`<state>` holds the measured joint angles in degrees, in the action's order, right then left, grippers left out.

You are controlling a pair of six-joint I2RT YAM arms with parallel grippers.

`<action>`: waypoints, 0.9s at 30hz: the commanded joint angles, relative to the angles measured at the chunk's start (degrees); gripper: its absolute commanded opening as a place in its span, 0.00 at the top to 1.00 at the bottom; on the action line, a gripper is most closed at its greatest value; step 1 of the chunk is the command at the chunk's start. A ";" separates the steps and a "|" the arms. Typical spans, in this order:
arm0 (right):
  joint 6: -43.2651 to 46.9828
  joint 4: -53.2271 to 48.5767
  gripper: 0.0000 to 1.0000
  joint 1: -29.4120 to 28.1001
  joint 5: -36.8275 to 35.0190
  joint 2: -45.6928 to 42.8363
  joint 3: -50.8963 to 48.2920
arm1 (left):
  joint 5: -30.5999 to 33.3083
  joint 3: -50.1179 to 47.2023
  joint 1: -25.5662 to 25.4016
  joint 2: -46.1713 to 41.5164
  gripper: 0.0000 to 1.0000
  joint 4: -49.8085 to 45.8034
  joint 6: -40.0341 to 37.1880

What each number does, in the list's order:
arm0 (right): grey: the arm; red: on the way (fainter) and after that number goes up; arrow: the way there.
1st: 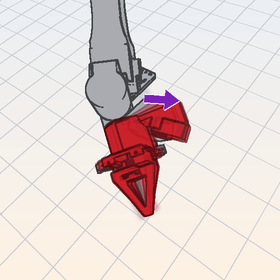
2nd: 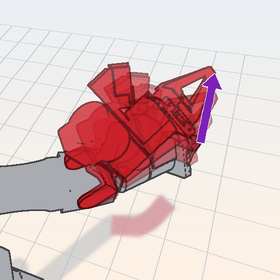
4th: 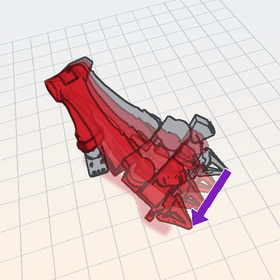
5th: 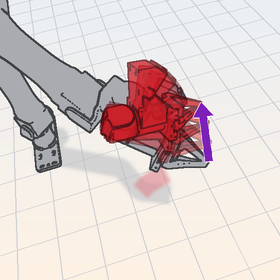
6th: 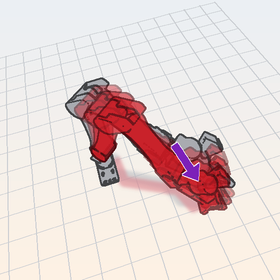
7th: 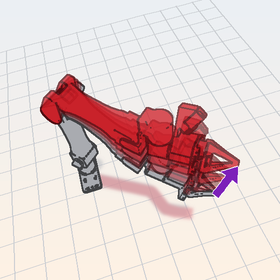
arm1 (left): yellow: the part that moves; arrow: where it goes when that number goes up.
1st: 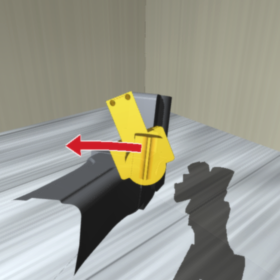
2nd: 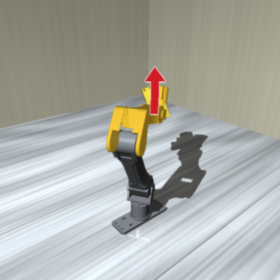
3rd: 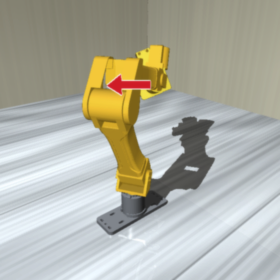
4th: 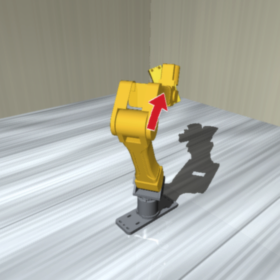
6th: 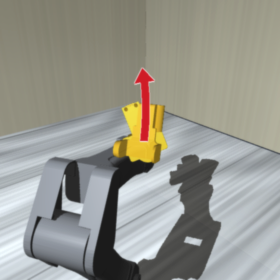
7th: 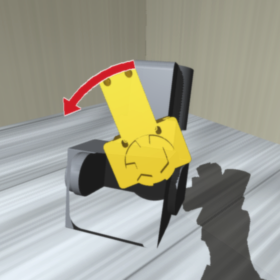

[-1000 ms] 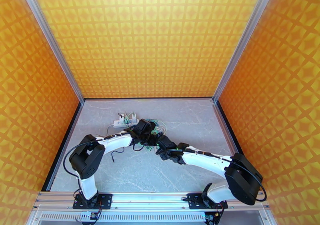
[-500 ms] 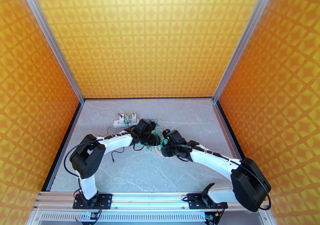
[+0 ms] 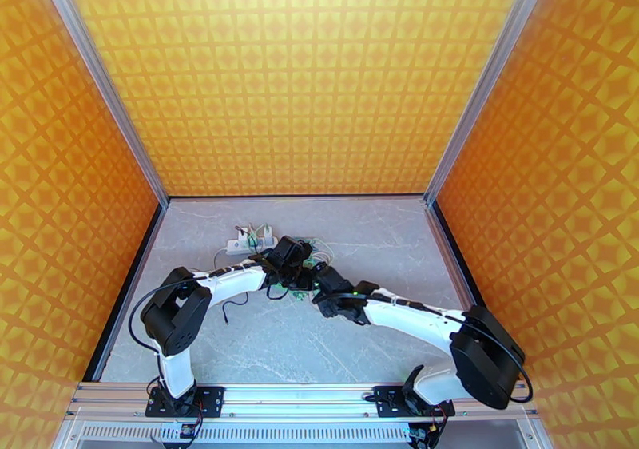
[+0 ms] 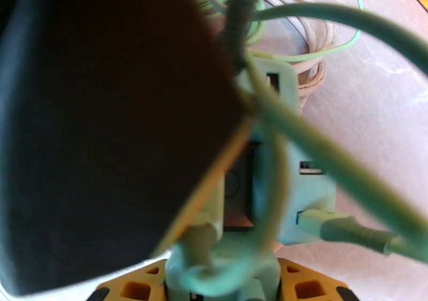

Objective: Pull the plug off the socket

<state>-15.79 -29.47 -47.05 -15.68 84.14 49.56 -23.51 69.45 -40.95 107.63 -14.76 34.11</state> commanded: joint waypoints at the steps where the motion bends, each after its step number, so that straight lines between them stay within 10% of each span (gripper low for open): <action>1: -0.24 7.19 0.75 -1.87 2.76 0.45 2.08 | 3.03 -2.72 -1.94 5.18 0.58 -10.30 -2.07; 27: -2.53 7.91 0.74 7.84 11.95 -9.73 -0.69 | 3.03 -3.44 -1.95 2.80 0.58 -10.11 -1.43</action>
<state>-17.37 -26.52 -39.62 -2.76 76.47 46.44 -23.55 69.32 -40.95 107.48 -14.59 34.04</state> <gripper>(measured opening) 0.411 0.425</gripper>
